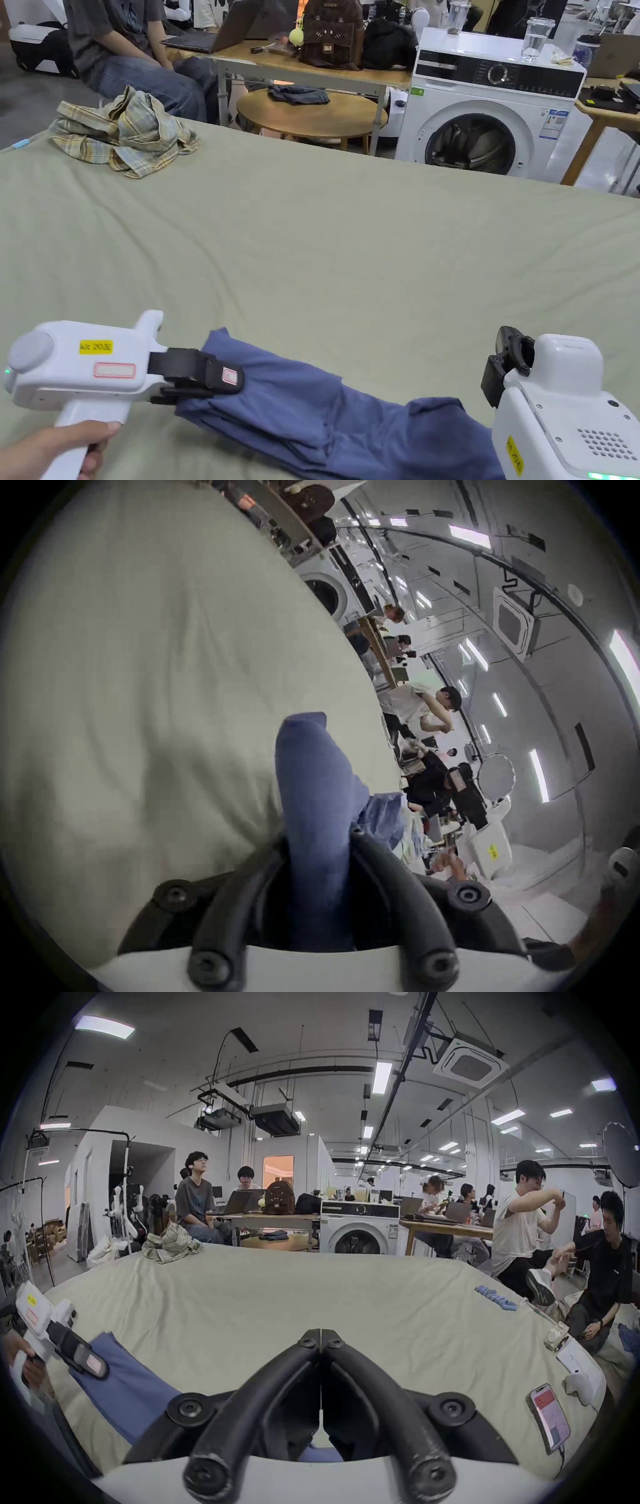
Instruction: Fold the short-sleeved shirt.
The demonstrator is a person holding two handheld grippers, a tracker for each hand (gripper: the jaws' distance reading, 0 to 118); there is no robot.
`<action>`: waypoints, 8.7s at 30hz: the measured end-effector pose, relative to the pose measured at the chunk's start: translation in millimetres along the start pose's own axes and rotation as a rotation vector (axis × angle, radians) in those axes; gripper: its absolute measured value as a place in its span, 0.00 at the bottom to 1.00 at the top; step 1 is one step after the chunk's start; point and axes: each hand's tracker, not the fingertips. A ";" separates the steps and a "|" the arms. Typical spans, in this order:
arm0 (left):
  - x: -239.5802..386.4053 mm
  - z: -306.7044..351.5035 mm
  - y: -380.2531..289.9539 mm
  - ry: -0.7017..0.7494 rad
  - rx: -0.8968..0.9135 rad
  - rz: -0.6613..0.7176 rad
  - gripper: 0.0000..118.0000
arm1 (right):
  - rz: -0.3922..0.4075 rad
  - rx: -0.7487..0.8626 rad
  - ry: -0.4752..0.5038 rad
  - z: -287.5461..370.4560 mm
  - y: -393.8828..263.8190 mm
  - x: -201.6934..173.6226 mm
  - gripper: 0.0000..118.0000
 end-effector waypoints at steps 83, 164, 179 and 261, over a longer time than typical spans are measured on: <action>151.5 -202.4 -45.7 0.196 -0.160 -0.372 0.00 | -0.013 -0.058 -0.028 4.7 -16.9 22.5 0.00; 9.2 -160.3 -44.8 -0.121 -0.193 0.060 0.15 | -0.011 -0.490 0.115 -19.2 -94.0 -33.6 0.00; 23.0 -117.8 -6.1 -0.081 -0.172 0.010 0.14 | 0.042 -0.390 0.136 -17.4 -62.2 -45.8 0.00; 129.4 -84.8 -20.3 0.711 0.698 -0.705 0.51 | -0.030 -0.044 -0.010 -52.6 13.2 -22.6 0.00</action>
